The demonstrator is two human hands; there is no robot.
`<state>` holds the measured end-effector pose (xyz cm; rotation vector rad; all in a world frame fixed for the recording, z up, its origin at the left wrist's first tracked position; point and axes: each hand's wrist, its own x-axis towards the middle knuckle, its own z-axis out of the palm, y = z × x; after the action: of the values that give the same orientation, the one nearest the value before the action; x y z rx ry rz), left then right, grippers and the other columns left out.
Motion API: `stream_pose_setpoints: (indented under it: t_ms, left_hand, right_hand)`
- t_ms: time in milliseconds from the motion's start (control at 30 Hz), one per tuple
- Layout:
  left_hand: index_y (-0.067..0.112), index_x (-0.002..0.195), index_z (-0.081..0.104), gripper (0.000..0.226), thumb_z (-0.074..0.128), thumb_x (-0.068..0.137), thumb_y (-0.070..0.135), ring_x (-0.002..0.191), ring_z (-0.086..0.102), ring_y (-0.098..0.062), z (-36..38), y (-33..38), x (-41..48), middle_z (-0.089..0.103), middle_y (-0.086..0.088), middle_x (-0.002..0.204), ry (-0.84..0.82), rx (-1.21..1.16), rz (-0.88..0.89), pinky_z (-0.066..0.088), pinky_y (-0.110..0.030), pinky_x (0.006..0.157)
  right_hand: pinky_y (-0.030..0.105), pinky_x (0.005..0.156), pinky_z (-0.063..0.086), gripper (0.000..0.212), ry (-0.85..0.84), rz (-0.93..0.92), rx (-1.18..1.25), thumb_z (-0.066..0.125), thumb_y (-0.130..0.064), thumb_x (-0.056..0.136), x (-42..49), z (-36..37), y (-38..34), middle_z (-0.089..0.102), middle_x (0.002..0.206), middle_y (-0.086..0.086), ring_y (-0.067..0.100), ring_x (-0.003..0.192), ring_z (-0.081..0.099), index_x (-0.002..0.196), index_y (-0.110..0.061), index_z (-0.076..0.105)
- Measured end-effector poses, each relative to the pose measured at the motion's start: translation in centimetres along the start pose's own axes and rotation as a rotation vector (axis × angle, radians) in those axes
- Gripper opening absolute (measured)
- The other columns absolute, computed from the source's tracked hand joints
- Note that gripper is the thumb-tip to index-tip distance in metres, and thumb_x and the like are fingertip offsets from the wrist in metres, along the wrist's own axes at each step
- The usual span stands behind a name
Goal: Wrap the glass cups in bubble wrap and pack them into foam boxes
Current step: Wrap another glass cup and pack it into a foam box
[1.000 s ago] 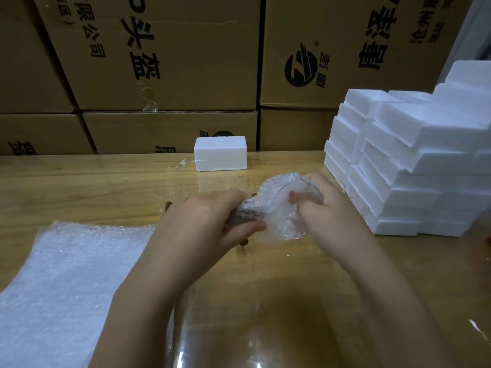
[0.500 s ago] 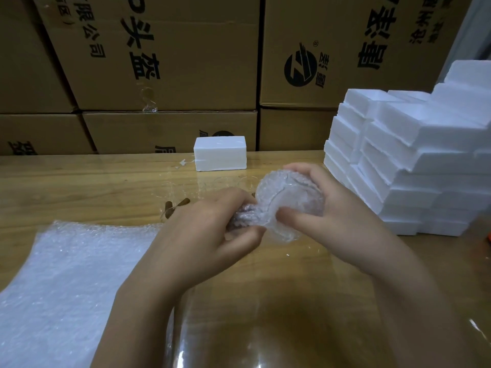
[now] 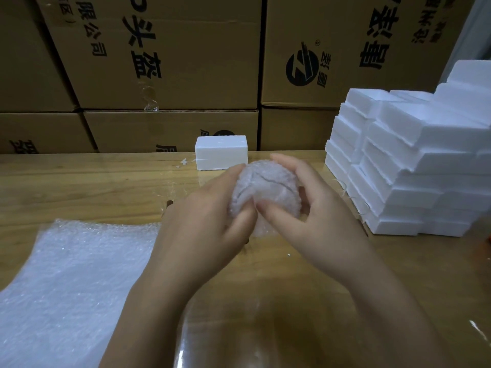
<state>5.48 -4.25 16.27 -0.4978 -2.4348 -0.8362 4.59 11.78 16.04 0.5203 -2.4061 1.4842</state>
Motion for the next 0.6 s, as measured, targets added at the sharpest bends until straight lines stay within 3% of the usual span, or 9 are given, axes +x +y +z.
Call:
stream_pose_setpoints:
  t_ms: [33,100,233,300,333,433,500,567,600]
  left_hand:
    - [0.038,0.086,0.049,0.009,0.041,0.083,0.035,0.061,0.055,-0.006,0.0,-0.2,0.0,0.052,0.014,0.057,0.036,0.05,-0.021,0.032,-0.027,0.044]
    - [0.036,0.069,0.039,0.015,0.041,0.082,0.029,0.054,0.051,-0.011,0.1,-0.3,0.1,0.042,0.012,0.047,0.094,0.119,-0.073,0.02,-0.023,0.043]
    - [0.031,0.077,0.043,0.019,0.054,0.087,0.02,0.041,0.039,-0.008,0.8,-0.1,0.2,0.038,0.011,0.044,0.17,0.168,-0.109,0.019,-0.022,0.043]
    - [0.023,0.089,0.061,0.005,0.058,0.087,0.019,0.041,0.041,-0.019,1.4,0.4,0.2,0.047,0.006,0.047,0.187,0.192,-0.126,0.022,-0.021,0.043]
    - [0.019,0.102,0.064,0.017,0.056,0.088,0.023,0.045,0.045,-0.024,1.6,0.8,0.2,0.054,0.0,0.052,0.179,0.209,-0.141,0.026,-0.023,0.043]
    - [0.024,0.129,0.049,0.051,0.031,0.09,0.053,0.065,0.061,-0.026,2.0,1.2,0.2,0.064,0.0,0.071,0.046,0.204,-0.113,0.044,-0.033,0.053]
    - [0.029,0.136,0.04,0.064,0.02,0.087,0.066,0.066,0.058,-0.015,1.7,1.3,0.0,0.059,0.008,0.071,-0.003,0.133,-0.076,0.042,-0.032,0.053]
    - [0.03,0.146,0.028,0.066,0.019,0.088,0.062,0.072,0.056,-0.011,1.4,1.4,-0.1,0.06,0.01,0.084,0.02,0.074,-0.038,0.036,-0.029,0.054]
    - [0.029,0.149,0.021,0.066,0.02,0.089,0.057,0.082,0.058,-0.013,1.2,1.3,-0.1,0.063,0.008,0.104,0.041,0.073,-0.035,0.039,-0.031,0.058]
  right_hand:
    - [0.018,0.089,0.045,0.061,-0.053,-0.008,0.011,0.063,-0.044,0.08,-0.1,0.0,-0.1,0.049,0.126,-0.029,-0.008,0.112,0.05,0.133,-0.054,0.033]
    - [0.012,0.086,0.044,0.073,-0.127,-0.026,-0.021,0.064,-0.04,0.081,-0.4,0.1,-0.3,0.038,0.126,-0.036,-0.015,0.112,0.045,0.136,-0.058,0.019]
    - [0.006,0.081,0.044,0.067,-0.056,-0.036,0.039,0.06,-0.023,0.088,-0.3,1.3,-0.2,0.035,0.125,-0.035,-0.015,0.111,0.043,0.133,-0.057,0.024]
    - [0.007,0.084,0.044,0.06,0.07,-0.05,0.067,0.057,-0.013,0.089,-0.1,2.0,0.0,0.041,0.124,-0.029,-0.009,0.113,0.045,0.125,-0.055,0.034]
    - [0.008,0.086,0.043,0.058,0.127,-0.068,0.053,0.056,-0.008,0.089,0.0,2.2,0.0,0.044,0.124,-0.026,-0.006,0.114,0.046,0.121,-0.053,0.037]
    - [0.003,0.082,0.038,0.056,0.23,-0.105,-0.009,0.054,0.003,0.085,0.3,2.2,0.5,0.051,0.119,-0.019,-0.004,0.11,0.048,0.116,-0.043,0.046]
    - [0.003,0.081,0.038,0.055,0.246,-0.115,-0.052,0.054,0.003,0.082,0.5,1.8,0.8,0.054,0.117,-0.019,-0.003,0.108,0.049,0.117,-0.039,0.05]
    - [0.004,0.08,0.039,0.054,0.238,-0.143,-0.1,0.054,-0.001,0.08,0.6,1.5,1.0,0.054,0.116,-0.021,-0.003,0.106,0.05,0.118,-0.039,0.051]
    - [0.005,0.08,0.04,0.056,0.212,-0.153,-0.118,0.054,-0.001,0.079,0.6,1.5,1.0,0.054,0.114,-0.023,-0.004,0.105,0.05,0.117,-0.042,0.051]
